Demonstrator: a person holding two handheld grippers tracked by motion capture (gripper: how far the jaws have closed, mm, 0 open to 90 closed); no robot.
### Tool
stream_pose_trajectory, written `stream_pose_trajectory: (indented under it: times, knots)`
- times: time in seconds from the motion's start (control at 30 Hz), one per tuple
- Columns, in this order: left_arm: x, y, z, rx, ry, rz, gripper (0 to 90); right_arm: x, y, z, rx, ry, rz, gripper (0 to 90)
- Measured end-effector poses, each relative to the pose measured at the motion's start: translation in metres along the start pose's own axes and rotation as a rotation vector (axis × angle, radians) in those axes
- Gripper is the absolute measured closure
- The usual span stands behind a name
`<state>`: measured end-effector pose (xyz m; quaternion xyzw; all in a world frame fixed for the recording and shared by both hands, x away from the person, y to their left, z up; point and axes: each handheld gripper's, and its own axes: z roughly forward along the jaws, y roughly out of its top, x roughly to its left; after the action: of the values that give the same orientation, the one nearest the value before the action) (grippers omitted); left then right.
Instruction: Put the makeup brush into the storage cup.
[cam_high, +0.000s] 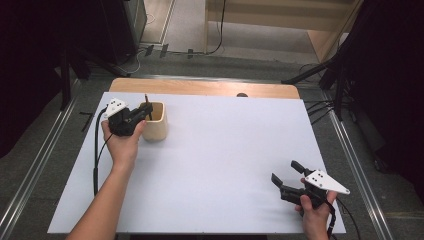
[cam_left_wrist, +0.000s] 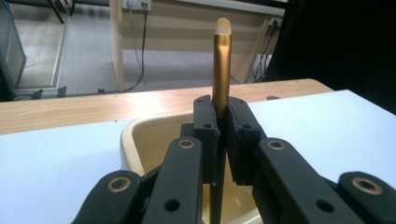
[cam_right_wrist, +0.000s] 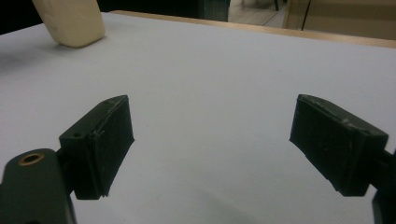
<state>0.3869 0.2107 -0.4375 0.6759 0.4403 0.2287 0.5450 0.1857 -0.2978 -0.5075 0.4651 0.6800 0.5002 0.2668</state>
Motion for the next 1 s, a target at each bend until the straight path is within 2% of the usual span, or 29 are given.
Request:
stream_pose_trajectory:
  times: [0.03, 0.1, 0.23, 0.33, 0.4, 0.5, 0.67, 1.0]
  knots:
    - [0.0, 0.001, -0.002, -0.008, 0.016, 0.0, 76.9, 0.0, 0.0, 0.0, -0.001, 0.0, -0.001, 13.9]
    - [-0.001, 0.004, -0.006, -0.02, 0.054, -0.006, 52.6, 0.001, 0.0, 0.0, -0.001, -0.001, -0.001, 13.9]
    - [0.001, 0.007, -0.017, -0.042, 0.082, -0.014, 13.4, 0.001, 0.001, -0.001, -0.004, -0.001, -0.004, 13.9]
    - [0.004, 0.005, -0.027, -0.047, 0.029, -0.016, 0.0, 0.0, 0.0, -0.001, -0.007, 0.003, -0.001, 13.9]
    - [0.005, 0.004, -0.033, -0.033, -0.006, -0.019, 0.0, 0.001, 0.0, -0.001, -0.007, 0.0, 0.0, 13.9]
    - [0.006, 0.001, -0.045, -0.04, -0.016, -0.008, 0.0, 0.001, 0.0, -0.001, -0.007, 0.0, -0.004, 13.9]
    - [0.007, -0.008, -0.06, -0.044, -0.016, 0.004, 0.0, 0.002, 0.0, -0.001, -0.007, 0.004, -0.002, 13.8]
    - [0.0, -0.034, -0.086, -0.043, -0.031, 0.024, 0.0, 0.005, 0.0, 0.001, -0.005, 0.006, -0.005, 13.8]
